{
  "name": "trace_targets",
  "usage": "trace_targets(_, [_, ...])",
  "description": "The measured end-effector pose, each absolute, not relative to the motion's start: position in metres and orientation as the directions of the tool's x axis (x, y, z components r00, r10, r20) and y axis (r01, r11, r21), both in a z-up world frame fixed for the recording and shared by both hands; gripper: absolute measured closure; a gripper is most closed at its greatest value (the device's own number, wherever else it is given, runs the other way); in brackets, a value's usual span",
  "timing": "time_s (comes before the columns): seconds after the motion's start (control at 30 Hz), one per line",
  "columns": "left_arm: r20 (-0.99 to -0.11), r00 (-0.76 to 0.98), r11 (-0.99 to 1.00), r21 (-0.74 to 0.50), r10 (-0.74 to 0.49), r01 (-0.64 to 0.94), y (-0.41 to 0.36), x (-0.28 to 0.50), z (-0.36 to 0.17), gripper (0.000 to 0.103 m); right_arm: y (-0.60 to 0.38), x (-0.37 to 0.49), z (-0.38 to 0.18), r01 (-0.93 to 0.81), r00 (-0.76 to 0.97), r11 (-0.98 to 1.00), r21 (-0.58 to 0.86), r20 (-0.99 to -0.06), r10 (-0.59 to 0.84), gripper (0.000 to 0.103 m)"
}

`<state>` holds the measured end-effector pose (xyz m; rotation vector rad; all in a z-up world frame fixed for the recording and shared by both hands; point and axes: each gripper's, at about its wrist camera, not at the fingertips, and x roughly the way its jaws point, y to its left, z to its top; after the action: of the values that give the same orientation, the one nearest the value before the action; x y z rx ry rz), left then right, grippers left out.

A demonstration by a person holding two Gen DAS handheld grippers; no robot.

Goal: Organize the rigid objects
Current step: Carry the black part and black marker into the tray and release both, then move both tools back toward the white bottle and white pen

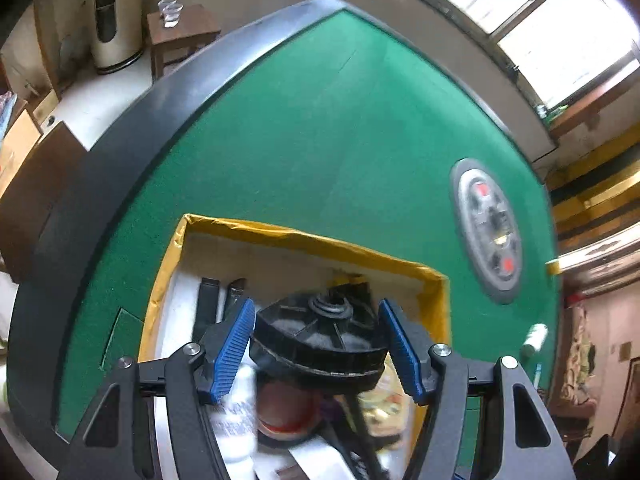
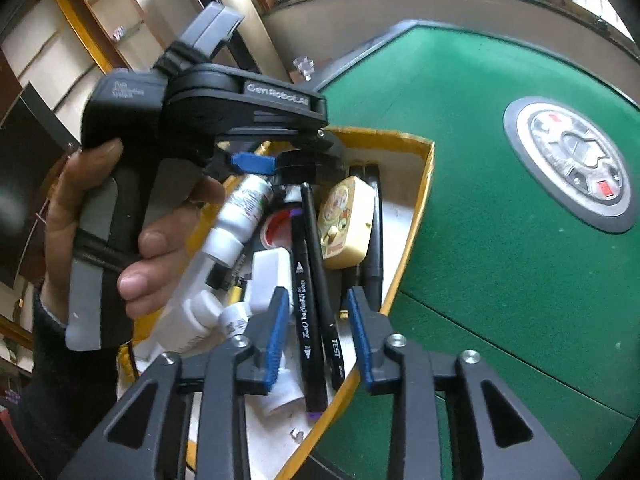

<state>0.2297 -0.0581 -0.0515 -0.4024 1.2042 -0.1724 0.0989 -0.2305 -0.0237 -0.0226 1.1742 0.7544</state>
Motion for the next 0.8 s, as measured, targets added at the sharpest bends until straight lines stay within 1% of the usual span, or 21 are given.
trace_targets(0.07, [-0.857, 0.396, 0.924, -0.379, -0.330, -0.051, -0.064, 0.219, -0.038, 0.030, -0.243, 0.094, -0.015, -0.538, 0.191, 0.751, 0.383, -0.812, 0.551, 0.063])
trace_targets(0.1, [-0.864, 0.407, 0.938, -0.344, -0.297, -0.044, -0.066, 0.216, -0.034, 0.027, -0.248, 0.093, -0.011, -0.534, 0.197, 0.749, 0.392, -0.804, 0.561, 0.062])
trace_targets(0.17, [-0.883, 0.406, 0.959, -0.279, -0.236, -0.050, -0.071, 0.214, -0.034, 0.027, -0.262, 0.089, -0.005, -0.519, 0.209, 0.750, 0.411, -0.789, 0.577, 0.062])
trace_targets(0.2, [-0.893, 0.390, 0.962, -0.267, -0.224, -0.060, -0.073, 0.216, -0.038, 0.027, -0.266, 0.088, -0.004, -0.513, 0.213, 0.752, 0.414, -0.787, 0.579, 0.062])
trace_targets(0.27, [-0.903, 0.372, 0.959, -0.265, -0.212, -0.096, -0.071, 0.214, -0.044, 0.027, -0.279, 0.085, 0.000, -0.503, 0.223, 0.752, 0.425, -0.777, 0.588, 0.062])
trace_targets(0.33, [-0.889, 0.408, 0.955, -0.276, -0.209, -0.113, -0.071, 0.201, -0.034, 0.027, -0.293, 0.081, 0.001, -0.494, 0.236, 0.753, 0.435, -0.766, 0.598, 0.061])
trace_targets(0.43, [-0.842, 0.488, 0.952, -0.298, -0.229, -0.067, -0.084, 0.175, -0.007, 0.027, -0.317, 0.078, -0.003, -0.461, 0.247, 0.754, 0.468, -0.748, 0.616, 0.061])
trace_targets(0.53, [-0.786, 0.546, 0.946, -0.322, -0.289, 0.038, -0.120, 0.143, 0.020, 0.026, -0.348, 0.080, -0.012, -0.423, 0.265, 0.764, 0.487, -0.739, 0.619, 0.061])
trace_targets(0.73, [-0.752, 0.483, 0.894, -0.379, -0.448, 0.240, -0.201, 0.118, 0.034, 0.026, -0.417, 0.073, -0.020, -0.366, 0.325, 0.799, 0.477, -0.739, 0.590, 0.061])
trace_targets(0.8, [-0.752, 0.460, 0.881, -0.380, -0.472, 0.282, -0.222, 0.113, 0.034, 0.026, -0.436, 0.078, -0.022, -0.351, 0.328, 0.803, 0.482, -0.740, 0.588, 0.061])
